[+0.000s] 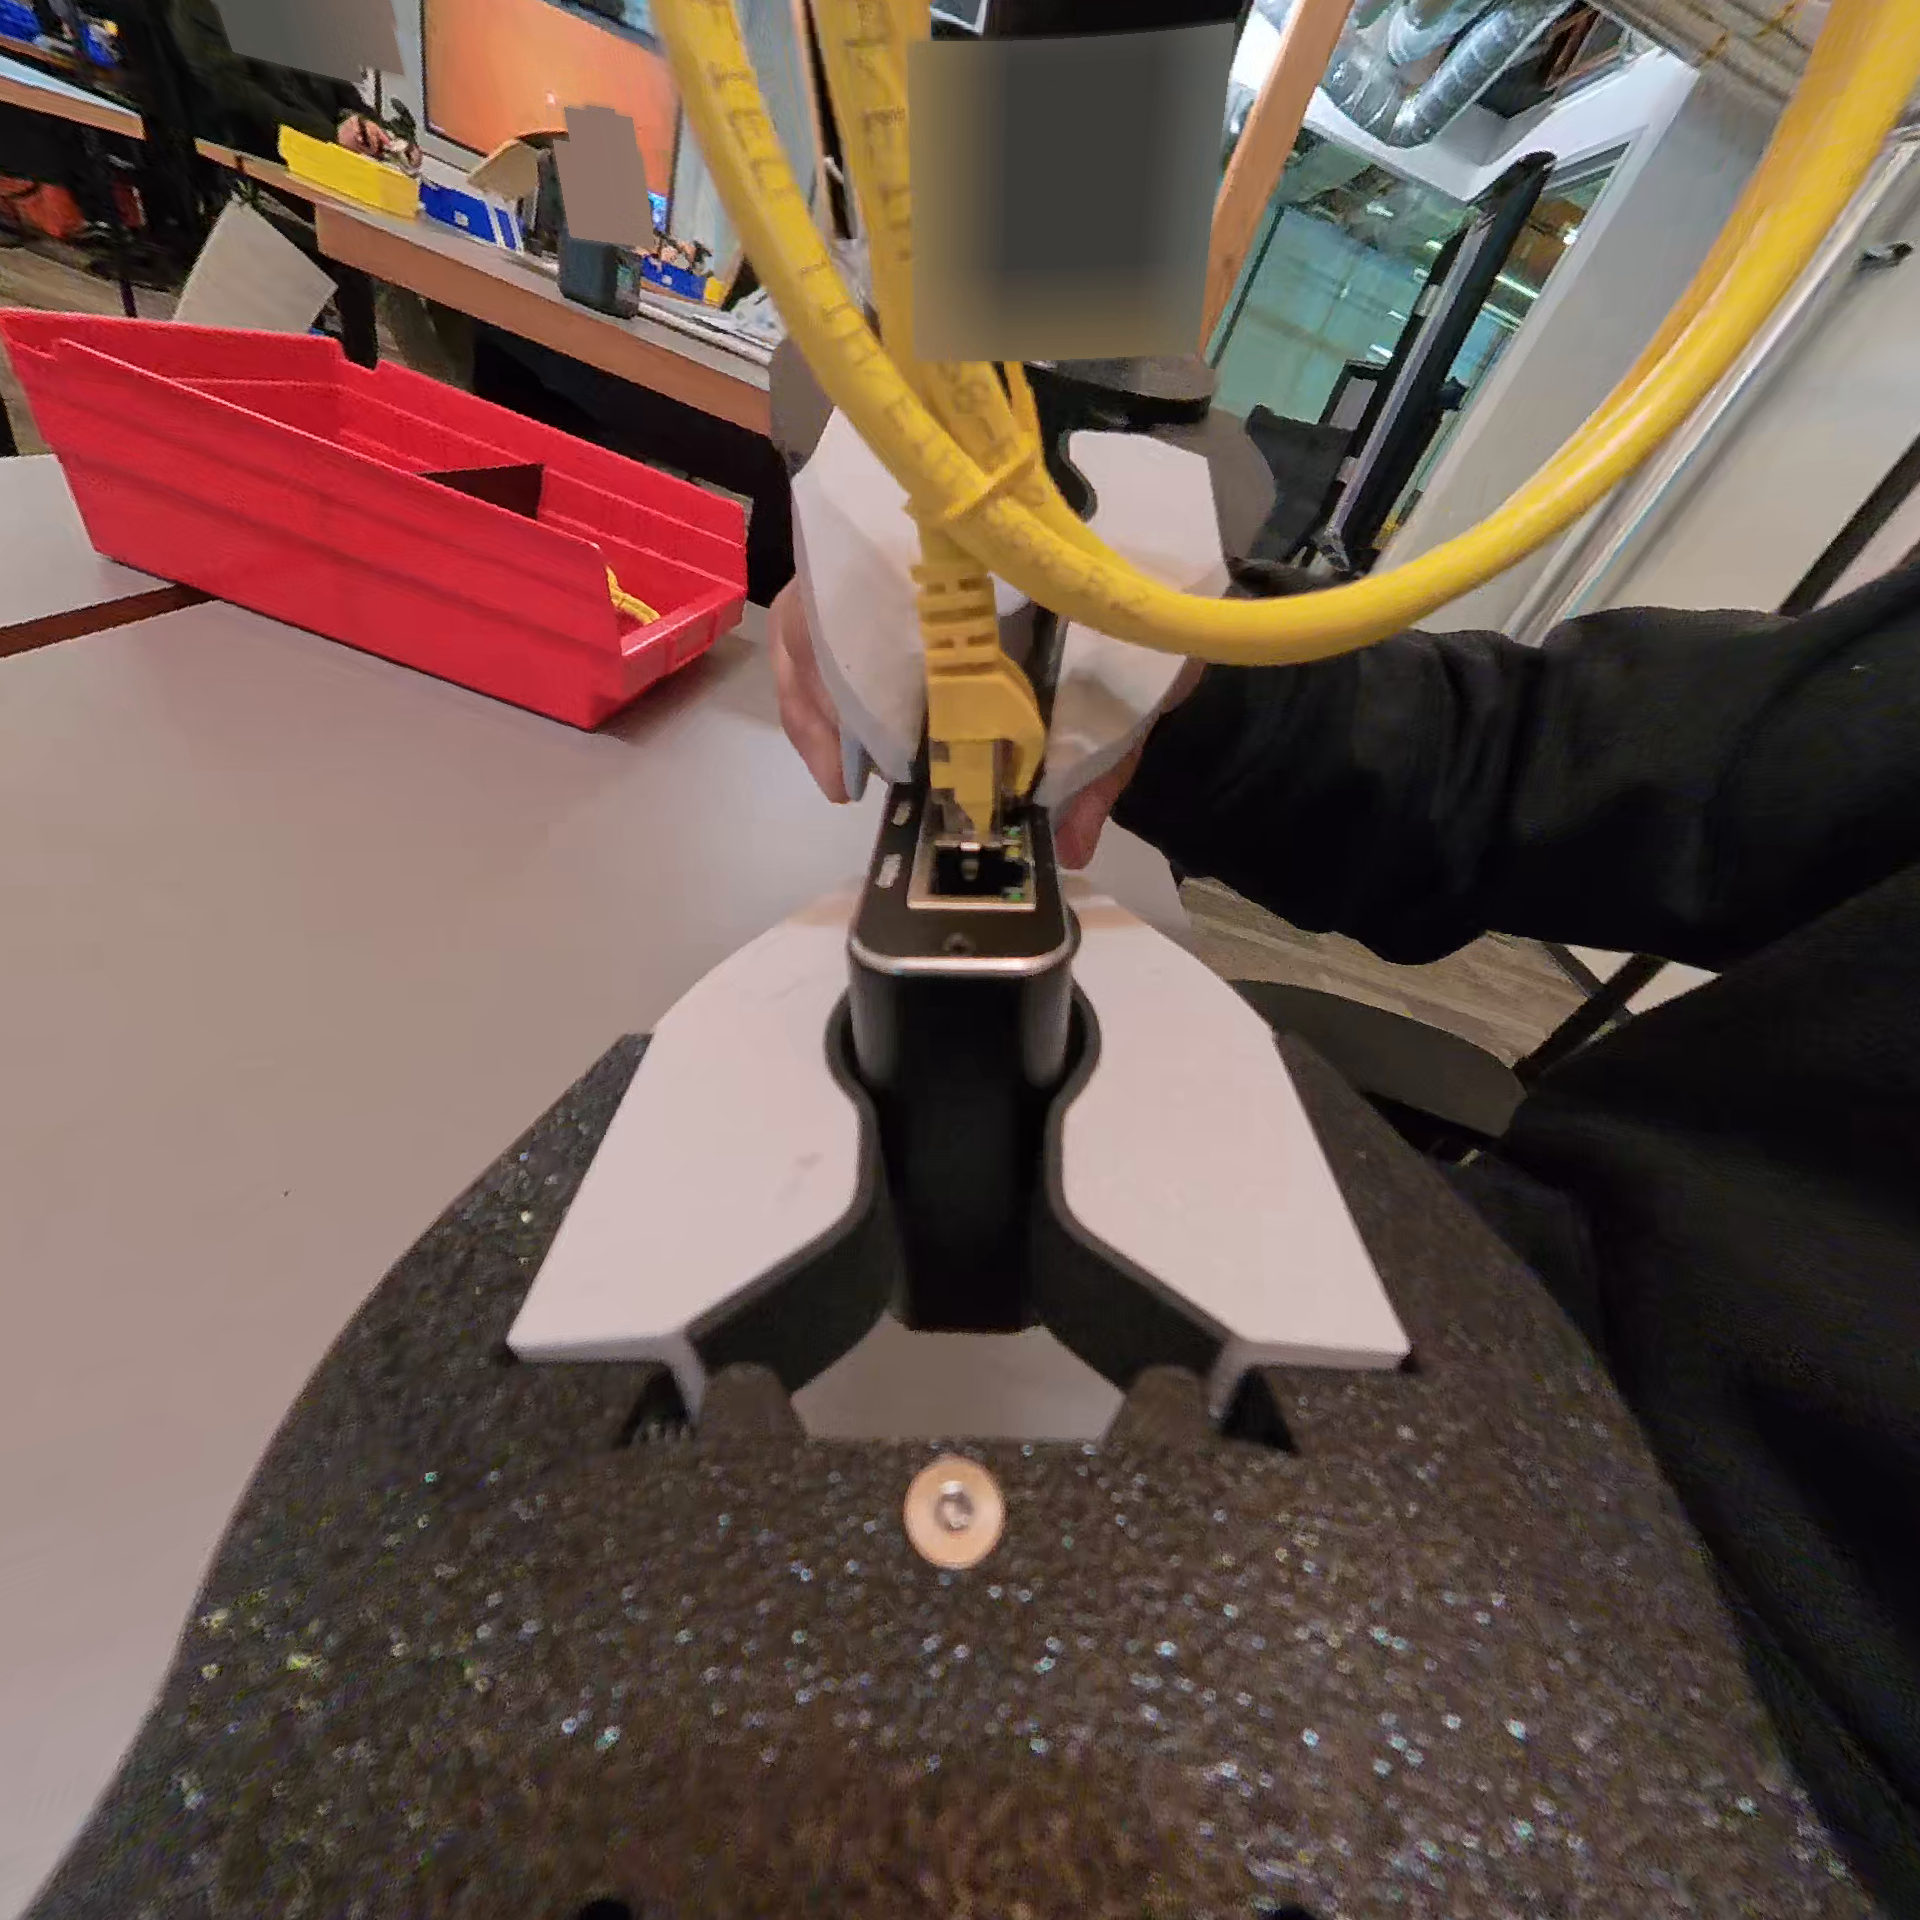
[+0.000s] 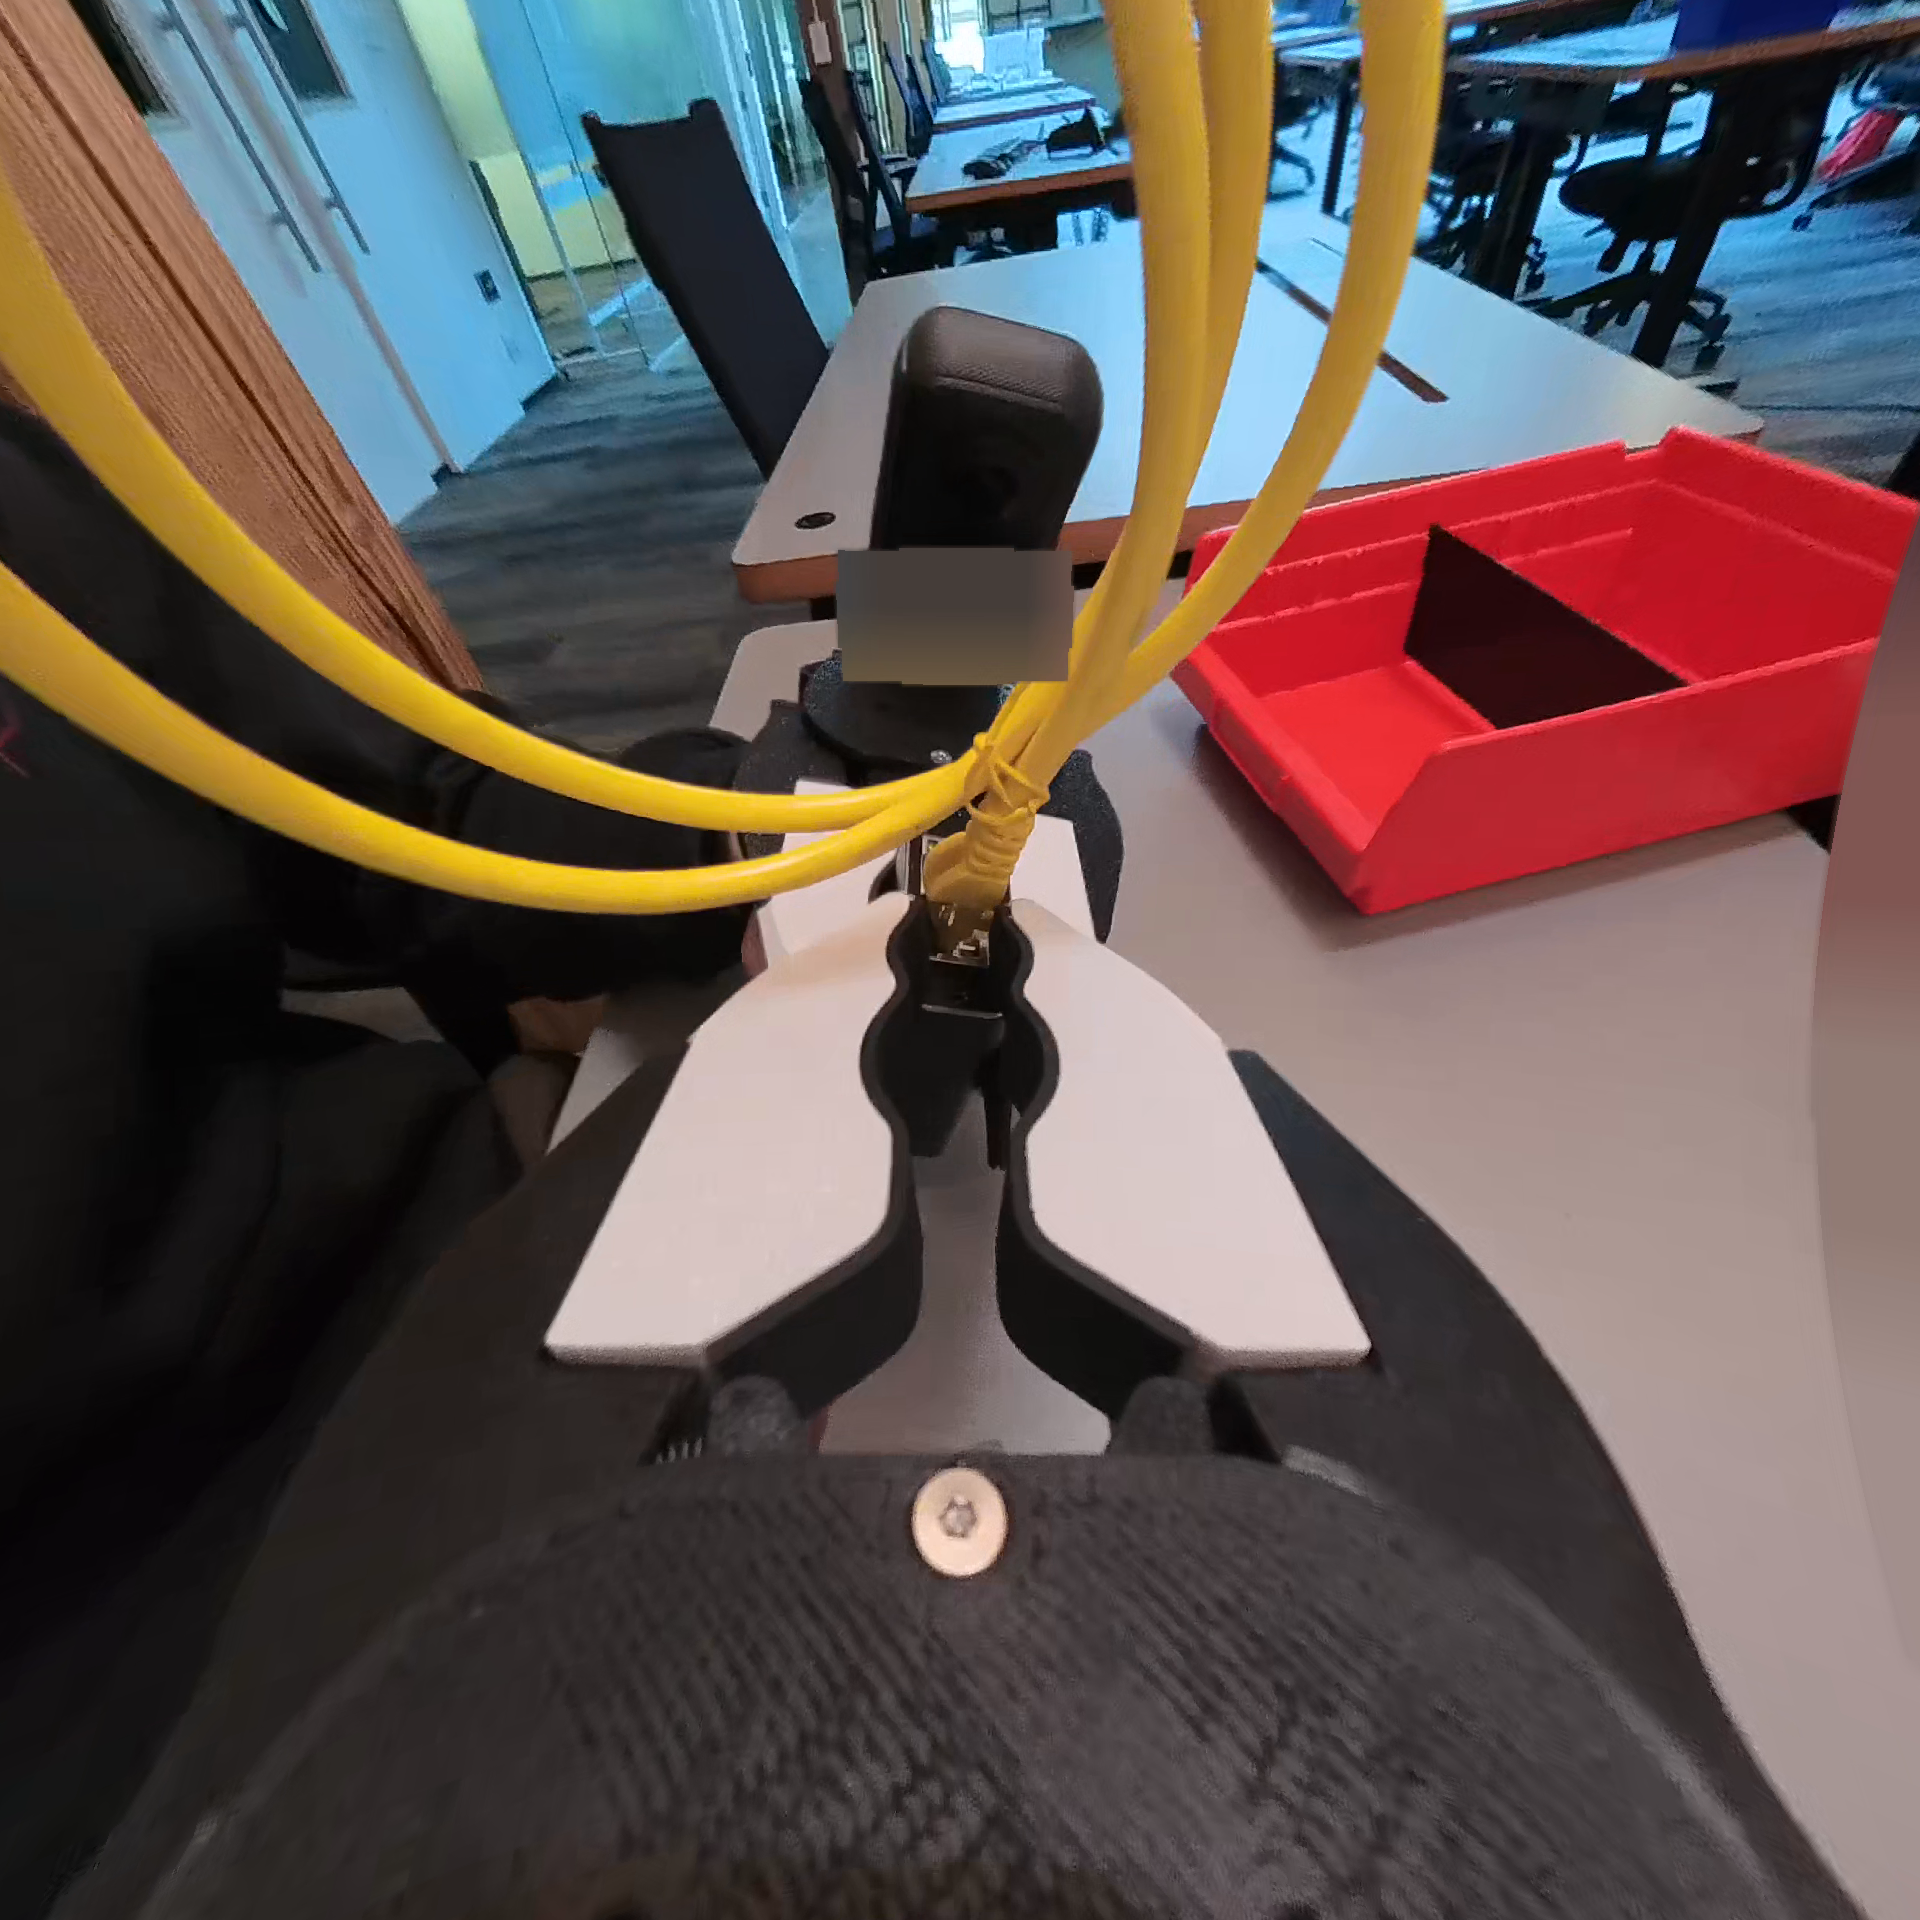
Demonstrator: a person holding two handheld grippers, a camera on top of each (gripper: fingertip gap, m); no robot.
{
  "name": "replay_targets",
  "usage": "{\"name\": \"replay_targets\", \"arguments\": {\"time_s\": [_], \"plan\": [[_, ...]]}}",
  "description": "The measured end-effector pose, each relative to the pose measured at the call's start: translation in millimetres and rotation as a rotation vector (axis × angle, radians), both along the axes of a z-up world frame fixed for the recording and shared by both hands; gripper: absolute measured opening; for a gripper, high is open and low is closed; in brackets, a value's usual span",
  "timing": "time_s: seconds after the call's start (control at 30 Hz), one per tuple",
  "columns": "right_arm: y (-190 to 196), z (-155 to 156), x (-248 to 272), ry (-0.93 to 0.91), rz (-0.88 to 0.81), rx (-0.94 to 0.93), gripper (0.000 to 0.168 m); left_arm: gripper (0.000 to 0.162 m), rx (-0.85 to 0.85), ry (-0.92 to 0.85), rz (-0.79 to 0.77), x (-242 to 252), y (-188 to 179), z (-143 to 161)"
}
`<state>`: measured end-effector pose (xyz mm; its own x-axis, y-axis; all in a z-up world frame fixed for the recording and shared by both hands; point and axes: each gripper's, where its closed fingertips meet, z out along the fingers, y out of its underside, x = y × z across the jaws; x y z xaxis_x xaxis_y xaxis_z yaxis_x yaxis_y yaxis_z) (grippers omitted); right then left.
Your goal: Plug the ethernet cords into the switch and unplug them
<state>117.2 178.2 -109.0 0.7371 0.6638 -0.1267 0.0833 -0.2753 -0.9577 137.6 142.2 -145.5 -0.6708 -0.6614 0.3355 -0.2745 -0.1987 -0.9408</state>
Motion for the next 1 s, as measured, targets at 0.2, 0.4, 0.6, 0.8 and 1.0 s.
{"name": "replay_targets", "arguments": {"time_s": [0.2,0.4,0.6,0.8,1.0], "plan": [[3.1,15.5,-10.1,0.026,-0.004,0.054,0.013,0.028,-0.069,-0.046,-0.037,-8.8,0.6,17.4],[3.1,22.5,-15.1,0.031,-0.061,0.117,0.015,0.027,-0.063,-0.053,-0.043,-12.6,-1.4,24.2],[-4.8,23.3,-24.9,0.063,-0.081,0.134,0.015,0.027,0.023,-0.075,-0.053,-16.2,-9.3,24.6],[-18.6,28.7,-23.6,0.094,-0.159,0.181,0.015,0.028,0.054,-0.078,-0.058,-15.3,-24.1,26.6],[-32.1,18.0,-18.9,0.053,-0.243,0.16,0.015,0.028,0.059,-0.054,-0.106,-13.8,-38.9,16.4]]}}
